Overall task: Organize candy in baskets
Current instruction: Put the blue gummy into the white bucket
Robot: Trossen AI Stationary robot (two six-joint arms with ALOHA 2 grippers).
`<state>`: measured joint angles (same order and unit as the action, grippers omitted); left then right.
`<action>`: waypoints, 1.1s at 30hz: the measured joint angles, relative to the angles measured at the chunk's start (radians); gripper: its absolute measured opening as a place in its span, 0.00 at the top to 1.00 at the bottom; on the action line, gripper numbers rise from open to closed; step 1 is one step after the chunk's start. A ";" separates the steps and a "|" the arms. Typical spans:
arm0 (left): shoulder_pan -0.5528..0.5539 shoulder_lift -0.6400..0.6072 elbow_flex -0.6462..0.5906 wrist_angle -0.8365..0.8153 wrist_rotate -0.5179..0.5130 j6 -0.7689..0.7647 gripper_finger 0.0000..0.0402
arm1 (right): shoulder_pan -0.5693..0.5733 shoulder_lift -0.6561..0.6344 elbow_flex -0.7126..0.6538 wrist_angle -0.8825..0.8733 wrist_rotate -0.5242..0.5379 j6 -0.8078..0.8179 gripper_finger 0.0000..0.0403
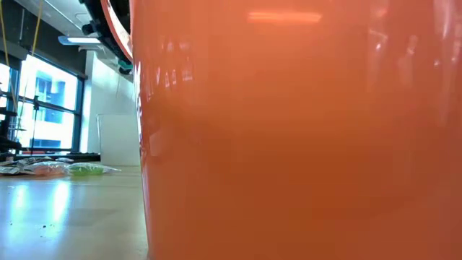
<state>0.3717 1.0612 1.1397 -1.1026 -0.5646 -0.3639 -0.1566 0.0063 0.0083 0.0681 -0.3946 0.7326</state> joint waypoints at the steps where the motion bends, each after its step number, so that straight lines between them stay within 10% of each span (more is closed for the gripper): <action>1: 0.026 0.003 0.000 0.002 0.003 0.009 0.98 | 0.000 0.000 0.000 0.000 0.000 0.000 0.66; 16: 0.413 0.123 0.000 0.100 0.323 0.202 0.96 | 0.000 0.000 0.000 0.000 0.000 0.000 0.66; 33: 0.469 0.153 0.000 0.116 0.391 0.211 0.76 | 0.000 0.000 0.000 0.000 0.000 0.000 0.66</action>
<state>0.8403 1.2144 1.1397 -0.9864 -0.1739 -0.1525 -0.1565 0.0063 0.0085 0.0681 -0.3949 0.7328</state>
